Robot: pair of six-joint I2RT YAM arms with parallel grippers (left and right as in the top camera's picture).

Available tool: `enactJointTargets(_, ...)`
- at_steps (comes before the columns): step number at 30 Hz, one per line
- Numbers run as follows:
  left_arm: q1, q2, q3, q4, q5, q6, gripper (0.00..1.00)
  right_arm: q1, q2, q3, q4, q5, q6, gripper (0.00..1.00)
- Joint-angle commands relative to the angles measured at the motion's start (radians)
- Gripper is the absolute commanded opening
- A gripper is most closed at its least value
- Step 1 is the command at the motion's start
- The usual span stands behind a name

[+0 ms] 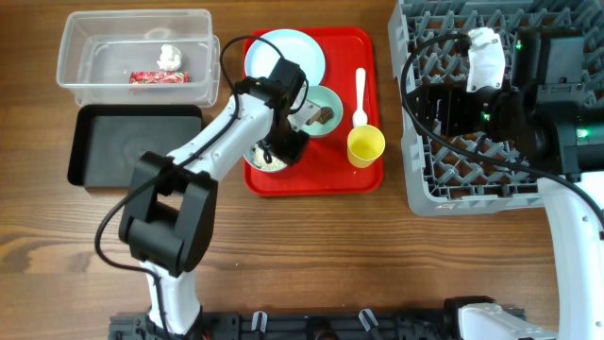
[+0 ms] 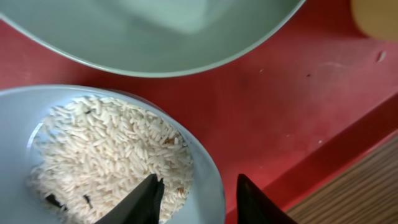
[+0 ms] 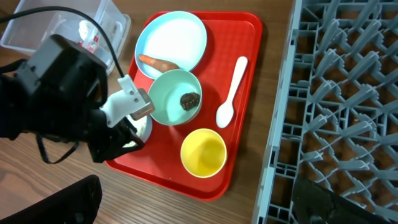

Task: Sort waste into correct bins and load items into the dishwasher rack
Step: 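Grasp the rim of the light-blue rice bowl with the left gripper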

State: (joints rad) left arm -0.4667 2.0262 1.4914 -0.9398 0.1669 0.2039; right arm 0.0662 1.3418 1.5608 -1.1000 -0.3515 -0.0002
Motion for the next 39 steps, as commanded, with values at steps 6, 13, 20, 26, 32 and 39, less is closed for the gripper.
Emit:
enactJointTargets(6, -0.003, 0.024, -0.013, -0.003, 0.020, -0.011, 0.21, -0.004, 0.011, 0.014, -0.009, -0.010, 0.012, 1.00)
enactJointTargets(13, -0.003, 0.025, -0.025, 0.025, 0.014, -0.064, 0.04, -0.004, 0.011, 0.014, -0.010, -0.010, 0.029, 1.00)
enactJointTargets(20, -0.002, 0.025, -0.069, 0.080, 0.007, -0.099, 0.04, -0.004, 0.011, 0.014, -0.012, -0.010, 0.029, 1.00)
enactJointTargets(26, -0.001, 0.013, -0.062, 0.031, 0.008, -0.134, 0.04, -0.004, 0.011, 0.014, -0.012, -0.010, 0.029, 1.00)
enactJointTargets(32, 0.000, -0.047, -0.032, -0.027, 0.008, -0.209, 0.04, -0.004, 0.011, 0.014, -0.010, -0.009, 0.027, 1.00)
enactJointTargets(39, 0.027, -0.138, 0.025, -0.028, 0.024, -0.293, 0.04, -0.004, 0.011, 0.014, 0.016, -0.010, 0.028, 1.00)
